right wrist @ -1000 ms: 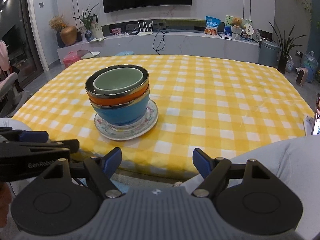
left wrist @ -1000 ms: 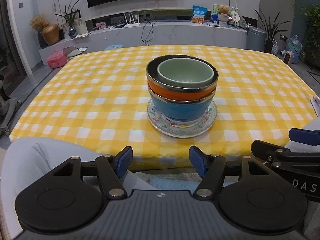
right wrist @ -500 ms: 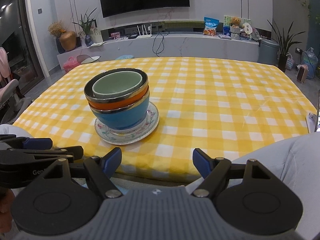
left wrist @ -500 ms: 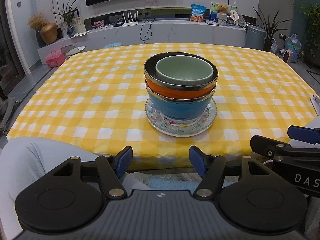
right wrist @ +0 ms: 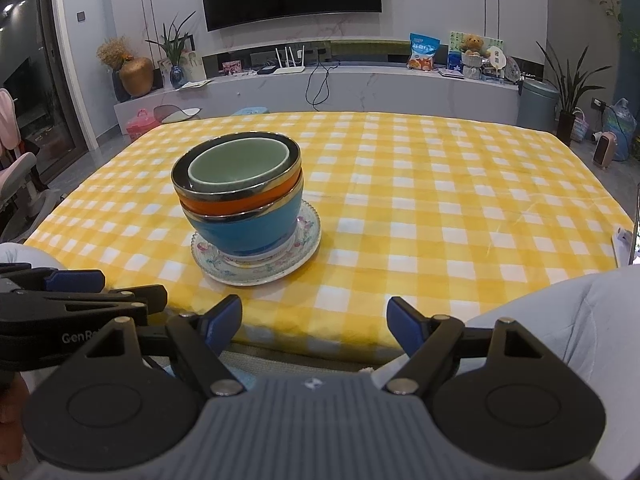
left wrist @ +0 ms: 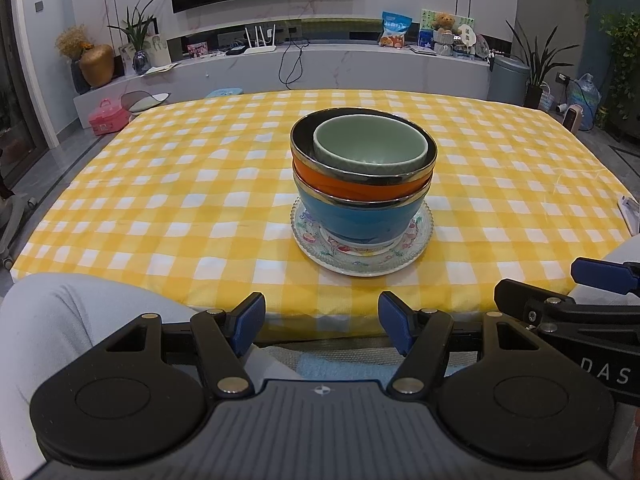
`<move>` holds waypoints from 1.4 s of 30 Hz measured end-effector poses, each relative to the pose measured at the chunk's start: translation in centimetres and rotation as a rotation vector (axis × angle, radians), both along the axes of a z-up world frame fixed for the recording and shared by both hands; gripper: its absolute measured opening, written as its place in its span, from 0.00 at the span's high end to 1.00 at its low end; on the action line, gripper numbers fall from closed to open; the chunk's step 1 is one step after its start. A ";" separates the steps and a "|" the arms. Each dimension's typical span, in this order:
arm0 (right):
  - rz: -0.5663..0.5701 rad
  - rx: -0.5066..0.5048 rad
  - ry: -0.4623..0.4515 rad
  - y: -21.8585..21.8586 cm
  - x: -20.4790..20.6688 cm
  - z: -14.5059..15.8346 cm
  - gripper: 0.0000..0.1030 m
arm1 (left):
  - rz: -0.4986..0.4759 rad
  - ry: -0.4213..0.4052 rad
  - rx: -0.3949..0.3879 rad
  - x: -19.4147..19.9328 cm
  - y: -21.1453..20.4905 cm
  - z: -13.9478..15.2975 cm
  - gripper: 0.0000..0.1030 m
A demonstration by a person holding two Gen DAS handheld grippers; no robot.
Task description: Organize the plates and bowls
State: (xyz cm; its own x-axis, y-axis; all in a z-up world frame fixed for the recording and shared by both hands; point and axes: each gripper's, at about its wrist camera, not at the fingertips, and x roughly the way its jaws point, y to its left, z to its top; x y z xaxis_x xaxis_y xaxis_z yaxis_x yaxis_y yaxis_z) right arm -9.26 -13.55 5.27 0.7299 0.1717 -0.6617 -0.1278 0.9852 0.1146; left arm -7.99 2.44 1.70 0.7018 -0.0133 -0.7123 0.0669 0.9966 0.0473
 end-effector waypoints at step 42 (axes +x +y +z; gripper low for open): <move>0.003 -0.021 -0.001 0.6 0.2 0.3 0.20 | -0.016 -0.025 -0.007 0.0 0.0 0.7 0.25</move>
State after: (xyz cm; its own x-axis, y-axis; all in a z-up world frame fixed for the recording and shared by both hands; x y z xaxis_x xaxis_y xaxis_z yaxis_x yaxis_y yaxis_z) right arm -9.09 -12.99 5.60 0.7303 0.1597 -0.6642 -0.1305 0.9870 0.0938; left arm -8.02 2.48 2.41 0.7189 -0.0291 -0.6945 0.0813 0.9958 0.0424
